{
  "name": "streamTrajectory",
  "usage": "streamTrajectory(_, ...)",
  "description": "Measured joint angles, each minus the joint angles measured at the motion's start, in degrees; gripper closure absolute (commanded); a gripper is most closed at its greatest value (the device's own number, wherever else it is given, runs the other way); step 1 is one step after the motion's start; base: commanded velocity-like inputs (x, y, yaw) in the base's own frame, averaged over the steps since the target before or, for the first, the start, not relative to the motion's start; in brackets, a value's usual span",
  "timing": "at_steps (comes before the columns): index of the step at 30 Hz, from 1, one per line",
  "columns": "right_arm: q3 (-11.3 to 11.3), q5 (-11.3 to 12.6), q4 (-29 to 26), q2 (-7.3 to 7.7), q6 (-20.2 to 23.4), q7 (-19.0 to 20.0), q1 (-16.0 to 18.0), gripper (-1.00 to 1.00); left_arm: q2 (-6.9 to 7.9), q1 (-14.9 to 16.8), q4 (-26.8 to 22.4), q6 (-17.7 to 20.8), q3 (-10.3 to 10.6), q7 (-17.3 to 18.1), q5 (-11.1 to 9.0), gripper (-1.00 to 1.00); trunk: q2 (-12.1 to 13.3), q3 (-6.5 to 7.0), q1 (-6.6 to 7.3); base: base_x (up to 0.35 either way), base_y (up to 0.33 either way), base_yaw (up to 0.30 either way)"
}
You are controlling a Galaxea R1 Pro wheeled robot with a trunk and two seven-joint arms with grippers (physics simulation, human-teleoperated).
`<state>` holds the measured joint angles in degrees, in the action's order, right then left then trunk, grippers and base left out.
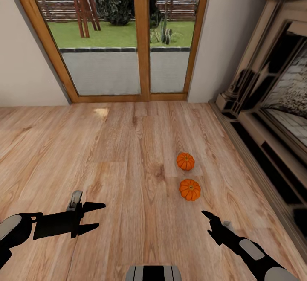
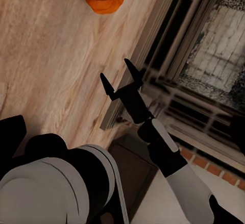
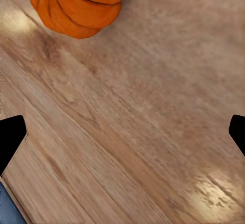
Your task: Place each of the two pumpkins and all three candles from the living room inside a cabinet in the living room (use any cabinet), then make sure every cabinet is closed, and position the cauldron so it is next to a table in the living room.
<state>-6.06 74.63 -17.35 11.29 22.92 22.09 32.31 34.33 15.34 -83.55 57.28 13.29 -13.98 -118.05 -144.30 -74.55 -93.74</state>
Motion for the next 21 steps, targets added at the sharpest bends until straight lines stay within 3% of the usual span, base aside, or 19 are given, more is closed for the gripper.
streamTrajectory(21,1.02,-0.19,0.18,0.07,-0.97,-0.90,0.02,-1.00,0.00,0.00,-0.02,0.00,0.08,-0.01,0.10,-1.00,0.00,0.00,0.02,0.243,0.001,0.000)
